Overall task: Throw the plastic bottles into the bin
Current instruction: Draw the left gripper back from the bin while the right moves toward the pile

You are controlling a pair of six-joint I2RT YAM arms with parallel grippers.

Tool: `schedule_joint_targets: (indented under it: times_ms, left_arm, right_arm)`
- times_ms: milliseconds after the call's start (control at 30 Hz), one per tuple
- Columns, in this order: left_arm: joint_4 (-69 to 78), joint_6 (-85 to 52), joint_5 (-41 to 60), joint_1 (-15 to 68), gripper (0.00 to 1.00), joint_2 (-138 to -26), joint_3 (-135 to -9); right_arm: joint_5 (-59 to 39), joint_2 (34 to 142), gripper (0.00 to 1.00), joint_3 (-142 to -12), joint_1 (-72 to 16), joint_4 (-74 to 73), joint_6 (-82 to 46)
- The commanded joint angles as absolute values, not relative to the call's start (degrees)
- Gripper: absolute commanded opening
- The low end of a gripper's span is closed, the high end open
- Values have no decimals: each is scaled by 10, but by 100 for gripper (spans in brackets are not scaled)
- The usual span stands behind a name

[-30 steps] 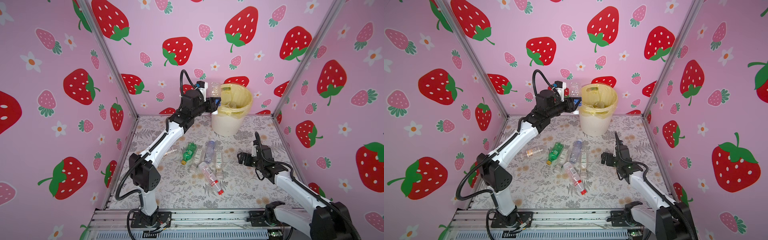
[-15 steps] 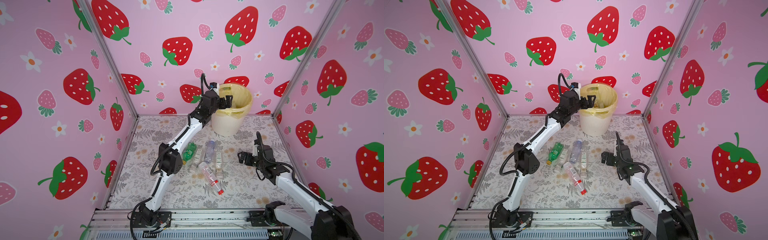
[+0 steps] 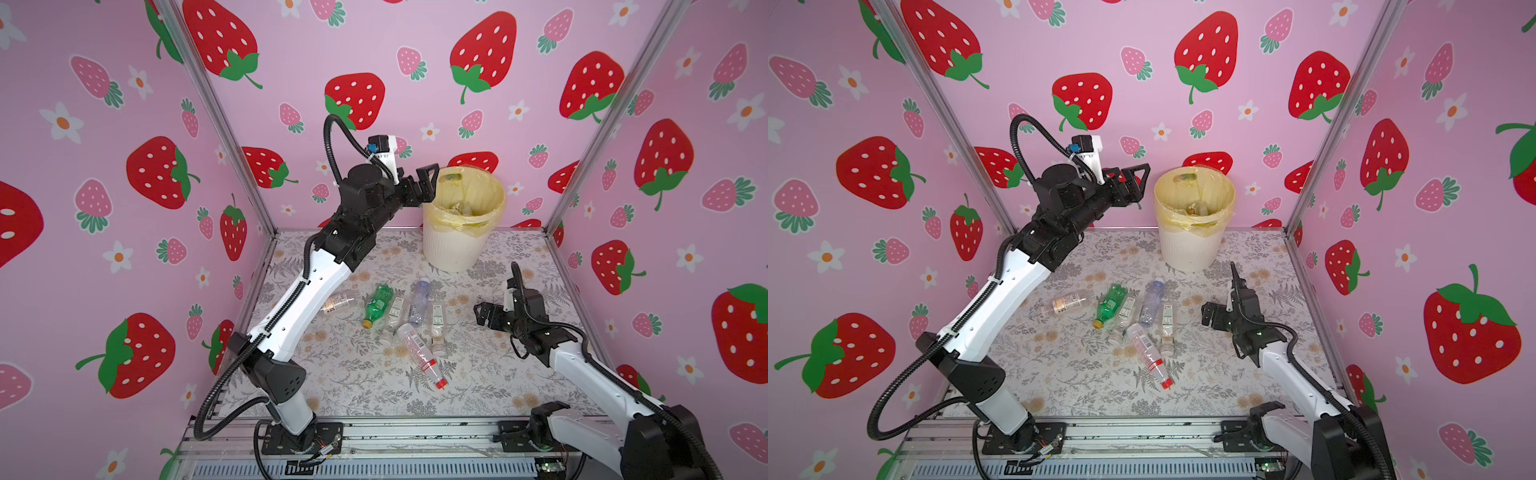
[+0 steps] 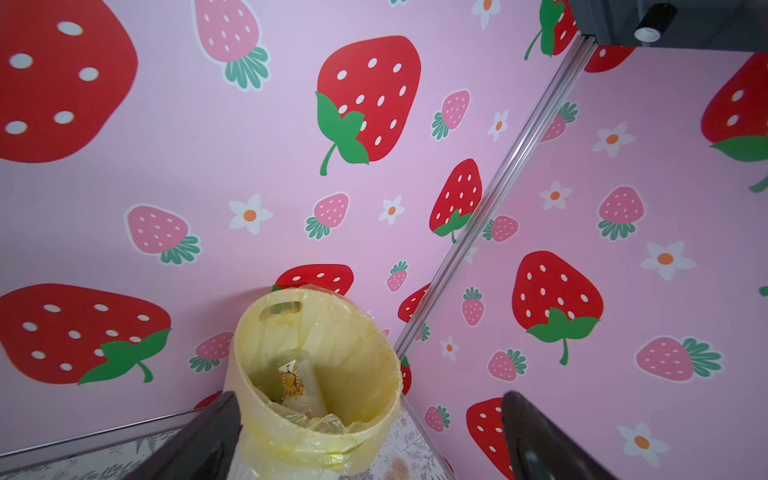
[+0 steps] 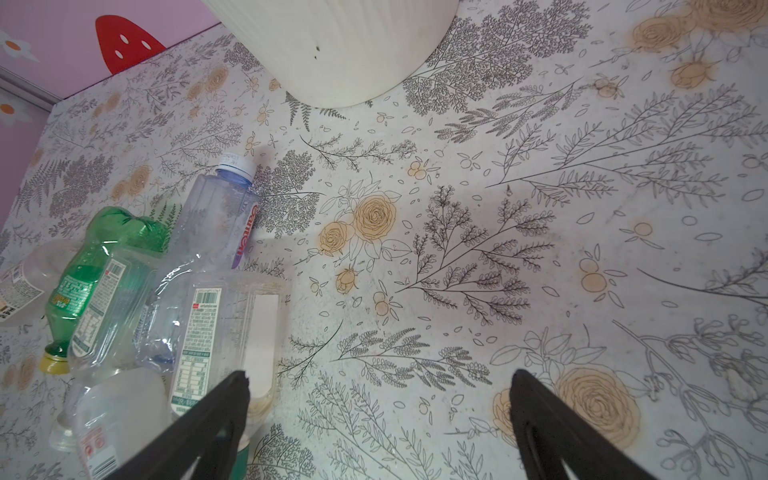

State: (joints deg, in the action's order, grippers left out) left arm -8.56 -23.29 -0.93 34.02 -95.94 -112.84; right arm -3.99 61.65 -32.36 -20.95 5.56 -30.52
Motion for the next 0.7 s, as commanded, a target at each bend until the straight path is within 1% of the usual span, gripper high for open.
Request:
schedule_joint_targets:
  times_ms: [0,200,367,567,667]
  left_arm:
    - [-147,-208,-48,338,99,-942,-1077]
    - [-228,-218,-74,322,99,-886,-1018]
    - [-251,-249,-32,302,99,-853,-946]
    - [-278,-262,-33,278,99,-824,-855]
    - [-277,-287,-13,253,99,-811,-808]
  right_arm:
    - [-50,603,99,-325,-212,45,-322]
    - [-70,589,99,-311,-214,42,-341]
    - [-78,583,99,-301,-224,39,-357]
    - [-74,595,99,-295,-248,31,-387]
    - [-69,612,99,-304,-266,30,-400]
